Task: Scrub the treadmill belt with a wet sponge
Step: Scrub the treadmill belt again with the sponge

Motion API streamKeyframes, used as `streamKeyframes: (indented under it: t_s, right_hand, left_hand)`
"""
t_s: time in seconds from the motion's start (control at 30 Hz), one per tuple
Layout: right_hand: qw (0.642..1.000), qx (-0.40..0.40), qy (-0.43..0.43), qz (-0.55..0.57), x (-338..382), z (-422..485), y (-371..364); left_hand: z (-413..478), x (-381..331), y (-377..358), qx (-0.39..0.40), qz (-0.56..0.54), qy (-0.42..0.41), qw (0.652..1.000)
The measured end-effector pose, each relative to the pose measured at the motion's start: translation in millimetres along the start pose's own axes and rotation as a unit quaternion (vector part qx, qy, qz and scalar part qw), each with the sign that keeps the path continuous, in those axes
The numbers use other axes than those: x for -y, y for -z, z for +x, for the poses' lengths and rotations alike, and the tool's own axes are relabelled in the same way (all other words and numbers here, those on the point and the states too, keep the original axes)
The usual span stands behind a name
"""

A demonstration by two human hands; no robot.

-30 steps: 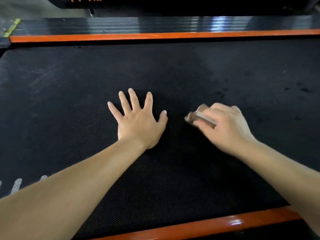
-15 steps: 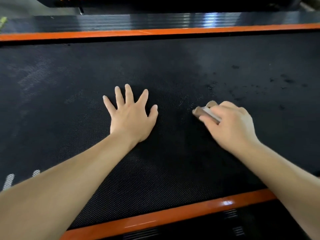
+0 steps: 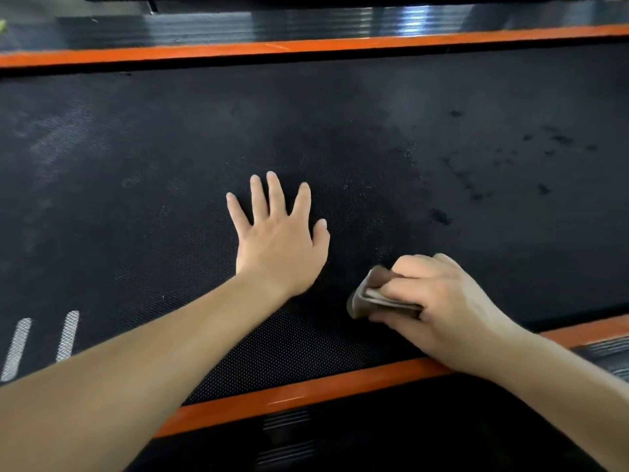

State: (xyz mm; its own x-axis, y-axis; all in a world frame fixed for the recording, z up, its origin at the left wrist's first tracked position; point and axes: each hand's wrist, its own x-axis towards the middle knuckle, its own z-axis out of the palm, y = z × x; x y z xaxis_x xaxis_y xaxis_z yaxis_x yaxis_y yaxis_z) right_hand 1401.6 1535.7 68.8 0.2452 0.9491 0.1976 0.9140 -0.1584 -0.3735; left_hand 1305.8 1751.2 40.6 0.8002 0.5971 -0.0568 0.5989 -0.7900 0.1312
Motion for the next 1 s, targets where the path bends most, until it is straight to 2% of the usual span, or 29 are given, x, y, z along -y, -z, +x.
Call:
streamKeyframes:
  t_s: [0.07, 0.1, 0.2, 0.23, 0.3, 0.37, 0.47, 0.6, 0.67, 0.83, 0.93, 1.0]
  right_hand:
    - [0.997, 0.046, 0.034, -0.048, -11, 4, 9]
    - [0.997, 0.04, 0.014, -0.071, -22, 11, 15]
    - [0.99, -0.021, -0.135, -0.039, -42, 17, 30]
    - [0.987, -0.036, -0.153, -0.013, -40, 11, 28]
    - [0.994, -0.01, -0.108, 0.015, -22, 0, 19]
    - [0.996, 0.057, -0.062, 0.04, -10, -12, 13]
    - [0.991, 0.109, -0.064, 0.036, -24, -19, 32]
    - [0.988, 0.109, -0.1, 0.043, -58, -41, 67]
    - [0.985, 0.113, -0.114, 0.058, -65, -50, 70]
    - [0.991, 0.091, -0.068, 0.075, -50, -31, 50]
    - [0.998, 0.04, -0.037, 0.018, -79, -4, 37]
    - [0.993, -0.035, -0.107, -0.032, -104, 22, 37]
  left_hand:
    - [0, -1, 0, -0.002, -0.001, 0.0, 1.0]
    - [0, -1, 0, -0.005, -0.003, -0.002, 1.0]
    - [-1, -1, -1, -0.005, -0.004, 0.0, 1.0]
    - [-1, -1, -1, -0.006, -0.004, 0.001, 1.0]
    - [0, -1, 0, -0.008, 0.0, 0.004, 1.0]
    - [-1, -3, 1, -0.001, 0.006, 0.01, 1.0]
    - [-1, -6, 7, 0.005, 0.014, 0.013, 1.0]
    - [7, -18, 10, 0.0, -0.049, -0.037, 0.998]
    - [12, -28, 7, -0.003, -0.074, -0.029, 0.997]
    - [12, -38, -3, 0.001, -0.026, -0.002, 1.0]
    - [13, -39, -3, -0.003, -0.027, -0.002, 1.0]
    - [13, -38, -3, 0.001, -0.03, -0.004, 1.0]
